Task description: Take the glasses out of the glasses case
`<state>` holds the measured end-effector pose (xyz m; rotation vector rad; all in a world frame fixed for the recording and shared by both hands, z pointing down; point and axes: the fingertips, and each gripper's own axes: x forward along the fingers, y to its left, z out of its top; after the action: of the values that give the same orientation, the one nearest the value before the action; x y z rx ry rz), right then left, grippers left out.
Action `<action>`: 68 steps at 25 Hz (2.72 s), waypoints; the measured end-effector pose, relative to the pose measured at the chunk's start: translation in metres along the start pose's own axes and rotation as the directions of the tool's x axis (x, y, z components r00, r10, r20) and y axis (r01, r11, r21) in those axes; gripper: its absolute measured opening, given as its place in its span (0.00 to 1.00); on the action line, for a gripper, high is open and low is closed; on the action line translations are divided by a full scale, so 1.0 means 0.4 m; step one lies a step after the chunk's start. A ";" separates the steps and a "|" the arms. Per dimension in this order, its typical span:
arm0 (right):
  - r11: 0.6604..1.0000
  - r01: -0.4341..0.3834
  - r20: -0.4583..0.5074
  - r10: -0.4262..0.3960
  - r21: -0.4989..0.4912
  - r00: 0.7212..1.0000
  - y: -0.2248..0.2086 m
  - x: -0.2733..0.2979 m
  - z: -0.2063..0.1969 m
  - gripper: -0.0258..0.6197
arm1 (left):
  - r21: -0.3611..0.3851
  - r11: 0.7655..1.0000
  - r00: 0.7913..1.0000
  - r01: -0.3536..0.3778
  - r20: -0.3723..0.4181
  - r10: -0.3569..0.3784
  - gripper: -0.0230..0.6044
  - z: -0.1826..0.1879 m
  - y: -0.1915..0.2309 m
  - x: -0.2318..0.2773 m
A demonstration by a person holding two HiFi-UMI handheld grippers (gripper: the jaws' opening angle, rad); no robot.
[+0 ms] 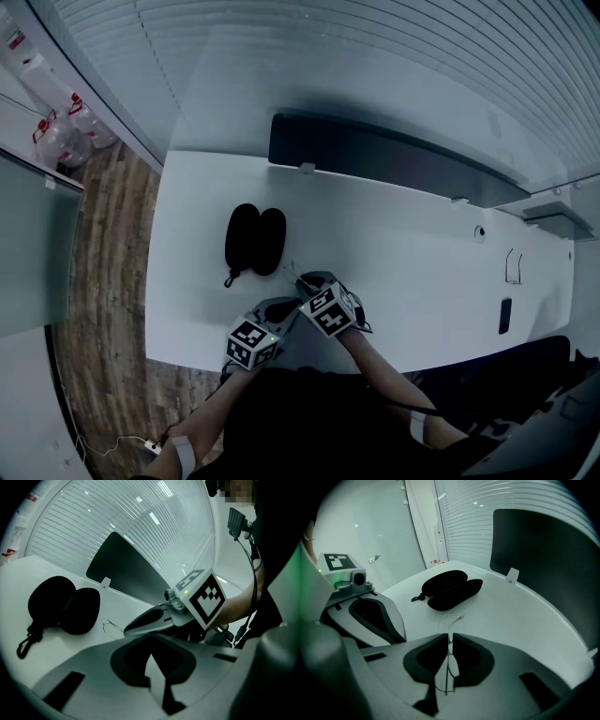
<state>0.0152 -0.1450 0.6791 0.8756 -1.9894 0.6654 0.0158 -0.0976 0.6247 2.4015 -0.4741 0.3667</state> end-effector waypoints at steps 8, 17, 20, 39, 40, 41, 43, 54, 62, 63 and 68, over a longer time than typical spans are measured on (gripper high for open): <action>1.000 -0.021 -0.030 0.021 0.008 0.999 0.001 0.020 -0.022 0.10 | -0.027 1.000 1.000 -0.013 -0.012 0.013 0.05 -0.021 0.011 0.010; 0.999 -0.035 -0.055 0.036 0.013 0.998 0.001 0.035 -0.039 0.10 | -0.043 0.999 0.999 -0.025 -0.039 0.023 0.05 -0.050 0.025 0.018; 0.999 -0.039 -0.063 0.041 0.022 0.997 0.000 0.041 -0.042 0.10 | -0.047 0.999 0.999 -0.022 -0.040 0.021 0.05 -0.049 0.031 0.020; 1.000 -0.023 0.025 0.023 0.015 0.999 0.007 0.001 -0.002 0.18 | -0.039 0.998 0.999 -0.051 0.000 0.051 0.05 -0.019 0.029 -0.012; 1.000 -0.021 0.034 0.021 0.020 0.999 0.009 -0.006 0.002 0.18 | -0.039 0.998 0.999 -0.054 0.003 0.054 0.05 -0.017 0.028 -0.014; 0.999 -0.021 0.044 0.020 0.027 0.999 0.010 -0.013 0.006 0.18 | -0.038 0.998 0.998 -0.057 0.006 0.057 0.05 -0.016 0.027 -0.016; 0.999 -0.023 0.067 0.020 0.040 0.998 0.012 -0.024 0.012 0.18 | -0.039 0.997 0.998 -0.063 0.012 0.064 0.05 -0.011 0.028 -0.019; 0.995 -0.016 0.229 -0.008 0.101 0.973 0.037 -0.092 0.052 0.18 | -0.064 0.993 0.990 -0.097 0.093 0.102 0.05 0.047 0.028 -0.053; 0.989 -0.052 0.334 0.003 0.138 0.942 0.054 -0.142 0.069 0.08 | -0.051 0.991 0.980 -0.124 0.148 0.130 0.05 0.098 0.002 -0.073; 0.987 -0.060 0.349 0.005 0.147 0.937 0.054 -0.148 0.072 0.08 | -0.047 0.991 0.980 -0.124 0.151 0.130 0.05 0.102 -0.005 -0.074; 0.981 -0.099 0.391 0.026 0.168 0.920 0.077 -0.182 0.063 0.07 | -0.037 0.991 0.979 -0.127 0.157 0.131 0.05 0.104 -0.047 -0.080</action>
<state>0.0083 -0.1201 0.6005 1.1288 -2.3435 0.7691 0.0010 -0.1033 0.5714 2.3905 -0.7049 0.2232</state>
